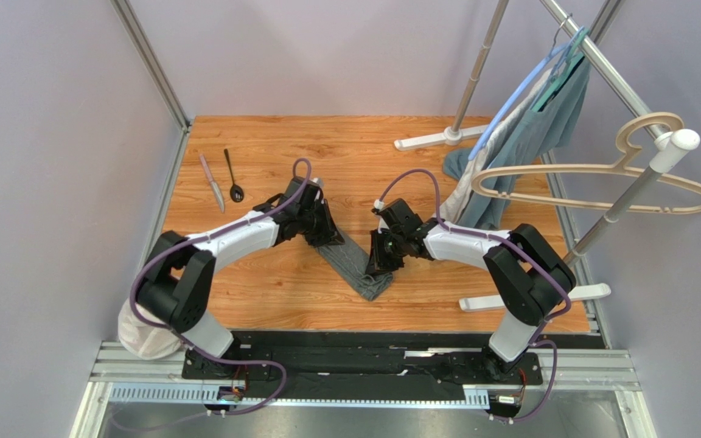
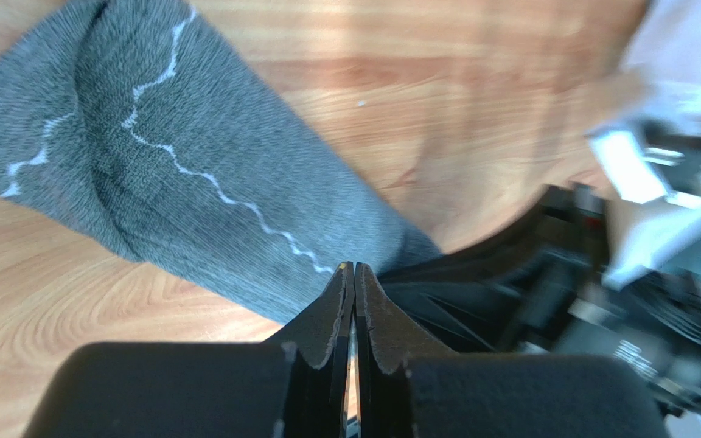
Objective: Fold the napkin into a case and place the utensils inside
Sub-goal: Smooth out the smaller rectangle-folded napkin at the center of the board.
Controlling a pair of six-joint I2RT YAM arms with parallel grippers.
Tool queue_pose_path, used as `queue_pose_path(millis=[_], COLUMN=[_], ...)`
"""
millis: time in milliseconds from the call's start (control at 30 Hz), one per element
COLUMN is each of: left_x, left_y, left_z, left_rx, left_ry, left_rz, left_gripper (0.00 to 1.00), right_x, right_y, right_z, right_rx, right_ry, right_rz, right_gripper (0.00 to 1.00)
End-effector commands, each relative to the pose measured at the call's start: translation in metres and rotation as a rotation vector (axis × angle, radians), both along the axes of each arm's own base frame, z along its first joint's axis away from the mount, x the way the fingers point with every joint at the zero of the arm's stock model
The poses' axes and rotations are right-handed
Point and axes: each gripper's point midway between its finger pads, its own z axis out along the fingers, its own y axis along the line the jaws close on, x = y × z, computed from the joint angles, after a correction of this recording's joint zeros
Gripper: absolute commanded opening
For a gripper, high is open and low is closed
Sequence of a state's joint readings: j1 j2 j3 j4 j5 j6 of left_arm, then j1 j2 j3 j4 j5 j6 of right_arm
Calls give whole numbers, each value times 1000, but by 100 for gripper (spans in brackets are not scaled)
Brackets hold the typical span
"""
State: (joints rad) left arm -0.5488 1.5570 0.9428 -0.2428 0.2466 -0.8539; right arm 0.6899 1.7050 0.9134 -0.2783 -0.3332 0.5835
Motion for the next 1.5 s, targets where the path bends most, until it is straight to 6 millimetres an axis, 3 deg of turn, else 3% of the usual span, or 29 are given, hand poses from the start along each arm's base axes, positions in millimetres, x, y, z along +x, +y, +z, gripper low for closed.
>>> queue_pose_path(millis=[0, 67, 300, 467, 600, 667, 800, 967, 1067, 1133, 1233, 1267, 1333, 1400, 1467], left_x=[-4, -11, -28, -31, -30, -31, -32, -30, -23, -21, -19, -20, -21, -21, -20], left_y=[-7, 3, 38, 42, 44, 44, 46, 48, 47, 46, 43, 42, 42, 41, 39], left_z=[-24, -43, -76, -80, -82, -84, -86, -86, -81, -78, -78, -79, -79, -78, -77], left_rx=[5, 57, 216, 228, 244, 246, 256, 253, 243, 240, 229, 222, 219, 210, 194], left_ry=[43, 74, 99, 105, 103, 110, 113, 111, 95, 96, 101, 104, 106, 103, 99], left_rz=[-58, -56, -40, -34, -27, -27, -24, -21, -24, -30, -39, -44, -45, -50, -55], left_gripper=[6, 6, 5, 4, 4, 4, 4, 3, 3, 3, 3, 3, 3, 2, 2], right_x=[2, 2, 1, 8, 22, 25, 19, -14, -25, -26, -12, -4, -1, 6, 5], right_y=[-2, -3, -5, -7, 4, 8, 18, 15, 1, -9, -17, -10, -15, -7, 2], right_z=[-4, -4, 5, 30, 58, 62, 56, 19, -7, -12, 3, 19, 29, 50, 58], right_rx=[-19, -19, -22, -39, -11, -3, 38, 86, 24, -26, -111, -119, -174, -185, -172], right_ry=[-26, -26, -45, -99, -155, -160, -118, -2, 20, 9, -113, -184, -228, -312, -358], right_rz=[-5, -3, 12, 34, 57, 68, 89, 93, 91, 108, 151, 169, 208, 241, 287], right_gripper=[0, 0, 0, 0, 0, 0, 0, 0, 0, 0, 0, 0, 2, 7, 19])
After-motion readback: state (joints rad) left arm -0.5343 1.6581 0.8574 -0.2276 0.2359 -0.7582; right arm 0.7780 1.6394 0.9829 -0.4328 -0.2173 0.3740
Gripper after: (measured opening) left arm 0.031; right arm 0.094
